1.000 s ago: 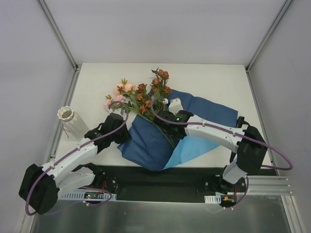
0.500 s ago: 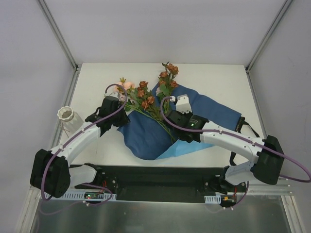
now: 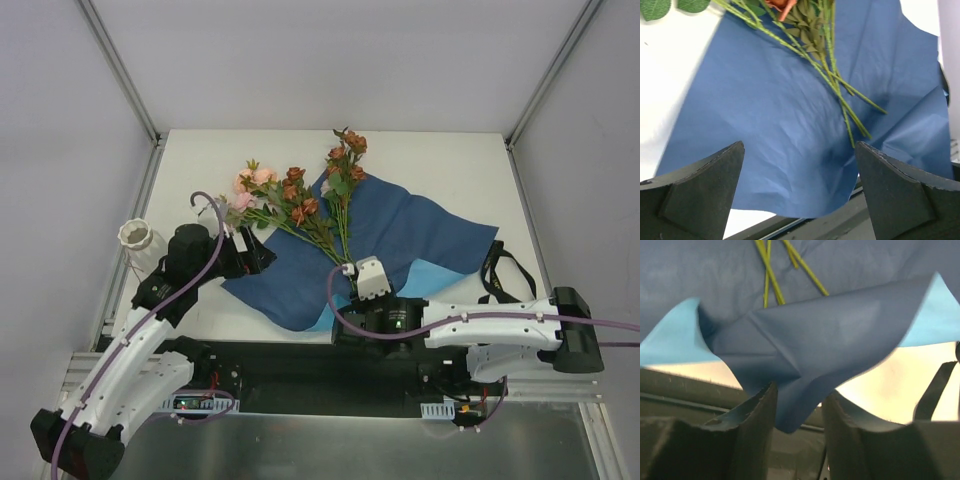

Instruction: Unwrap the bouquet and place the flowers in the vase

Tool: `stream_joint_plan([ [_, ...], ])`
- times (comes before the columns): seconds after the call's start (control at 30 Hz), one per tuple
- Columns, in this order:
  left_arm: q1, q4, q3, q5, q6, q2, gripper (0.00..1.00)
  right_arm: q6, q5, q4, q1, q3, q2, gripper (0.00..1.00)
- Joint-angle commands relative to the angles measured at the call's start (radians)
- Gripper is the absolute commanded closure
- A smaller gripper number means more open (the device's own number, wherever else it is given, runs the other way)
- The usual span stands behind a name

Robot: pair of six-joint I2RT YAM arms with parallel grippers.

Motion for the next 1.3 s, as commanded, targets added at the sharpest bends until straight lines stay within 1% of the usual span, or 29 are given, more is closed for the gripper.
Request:
stream_joint_plan([
  [0.0, 0.008, -0.098, 0.023, 0.084, -0.004, -0.092, 0.07, 0.25, -0.01, -0.207, 0.104, 0.053, 0.038, 0.52],
  [0.07, 0.008, -0.126, 0.043, 0.11, -0.004, -0.121, 0.05, 0.312, -0.011, -0.247, 0.141, 0.061, 0.052, 0.41],
  [0.13, 0.008, -0.155, 0.07, 0.142, -0.004, -0.138, 0.04, 0.354, -0.013, -0.324, 0.168, 0.074, 0.064, 0.36],
  [0.17, 0.008, -0.164, 0.086, 0.171, -0.004, -0.144, 0.04, 0.41, -0.008, -0.364, 0.182, 0.081, 0.066, 0.27],
  [0.23, 0.008, -0.187, 0.093, 0.202, -0.003, -0.164, 0.04, 0.475, 0.01, -0.482, 0.227, 0.101, 0.051, 0.23],
  [0.3, 0.008, -0.199, 0.1, 0.243, 0.0, -0.178, 0.04, 0.542, 0.018, -0.578, 0.259, 0.113, 0.019, 0.21],
  [0.4, 0.008, -0.213, 0.103, 0.289, 0.002, -0.2, 0.04, 0.607, 0.016, -0.663, 0.313, 0.162, -0.052, 0.18],
  [0.47, 0.008, -0.215, 0.107, 0.305, 0.002, -0.21, 0.04, 0.606, 0.03, -0.659, 0.34, 0.222, -0.096, 0.15],
  [0.5, 0.008, -0.215, 0.106, 0.314, 0.0, -0.213, 0.04, 0.594, 0.054, -0.628, 0.345, 0.24, -0.138, 0.15],
  [0.53, 0.008, -0.215, 0.107, 0.312, 0.002, -0.215, 0.04, 0.537, 0.073, -0.605, 0.344, 0.26, -0.156, 0.15],
  [0.63, 0.008, -0.215, 0.116, 0.32, 0.014, -0.203, 0.03, 0.462, 0.18, -0.559, 0.344, 0.338, -0.207, 0.08],
  [0.67, 0.008, -0.213, 0.121, 0.328, 0.022, -0.201, 0.04, 0.437, 0.212, -0.55, 0.342, 0.369, -0.216, 0.04],
  [0.7, 0.008, -0.215, 0.123, 0.334, 0.028, -0.2, 0.03, 0.413, 0.284, -0.525, 0.337, 0.378, -0.234, 0.02],
  [0.73, 0.008, -0.215, 0.123, 0.341, 0.029, -0.204, 0.04, 0.385, 0.312, -0.508, 0.313, 0.386, -0.242, 0.0],
  [0.77, 0.008, -0.216, 0.123, 0.344, 0.028, -0.204, 0.03, 0.295, 0.333, -0.482, 0.29, 0.395, -0.251, 0.0],
  [0.8, 0.008, -0.218, 0.121, 0.349, 0.028, -0.209, 0.03, 0.238, 0.334, -0.394, 0.264, 0.395, -0.276, 0.0],
  [0.83, 0.008, -0.219, 0.124, 0.36, 0.028, -0.215, 0.03, 0.165, 0.323, -0.335, 0.203, 0.385, -0.291, 0.0],
  [0.87, 0.008, -0.221, 0.127, 0.364, 0.025, -0.219, 0.03, 0.048, 0.271, -0.273, 0.166, 0.366, -0.31, 0.0],
  [0.9, 0.008, -0.225, 0.129, 0.372, 0.023, -0.226, 0.03, -0.02, 0.233, -0.132, 0.131, 0.304, -0.346, 0.0],
  [0.93, 0.008, -0.235, 0.13, 0.375, 0.023, -0.238, 0.03, -0.075, 0.185, -0.056, 0.047, 0.267, -0.365, 0.0],
  [0.97, 0.008, -0.239, 0.13, 0.38, 0.022, -0.246, 0.03, -0.168, 0.05, 0.019, -0.006, 0.227, -0.38, 0.01],
  [1.0, 0.008, -0.244, 0.129, 0.377, 0.02, -0.252, 0.03, -0.196, -0.038, 0.142, -0.062, 0.179, -0.396, 0.01],
  [1.03, 0.008, -0.25, 0.127, 0.377, 0.022, -0.264, 0.03, -0.213, -0.133, 0.189, -0.181, 0.114, -0.39, 0.01],
  [1.07, 0.008, -0.253, 0.121, 0.372, 0.019, -0.27, 0.03, -0.221, -0.301, 0.226, -0.237, 0.086, -0.379, 0.01],
  [1.1, 0.008, -0.255, 0.116, 0.371, 0.017, -0.275, 0.03, -0.226, -0.368, 0.274, -0.276, 0.069, -0.33, 0.02],
  [1.13, 0.008, -0.256, 0.113, 0.371, 0.017, -0.278, 0.03, -0.233, -0.417, 0.289, -0.332, 0.059, -0.296, 0.01],
  [1.17, 0.008, -0.255, 0.107, 0.372, 0.01, -0.279, 0.03, -0.243, -0.48, 0.303, -0.348, 0.067, -0.26, 0.02],
  [1.2, 0.008, -0.255, 0.103, 0.372, 0.006, -0.279, 0.03, -0.273, -0.502, 0.308, -0.357, 0.082, -0.168, 0.02],
  [1.27, 0.008, -0.253, 0.097, 0.375, 0.002, -0.278, 0.03, -0.31, -0.519, 0.308, -0.365, 0.159, -0.076, 0.02],
])
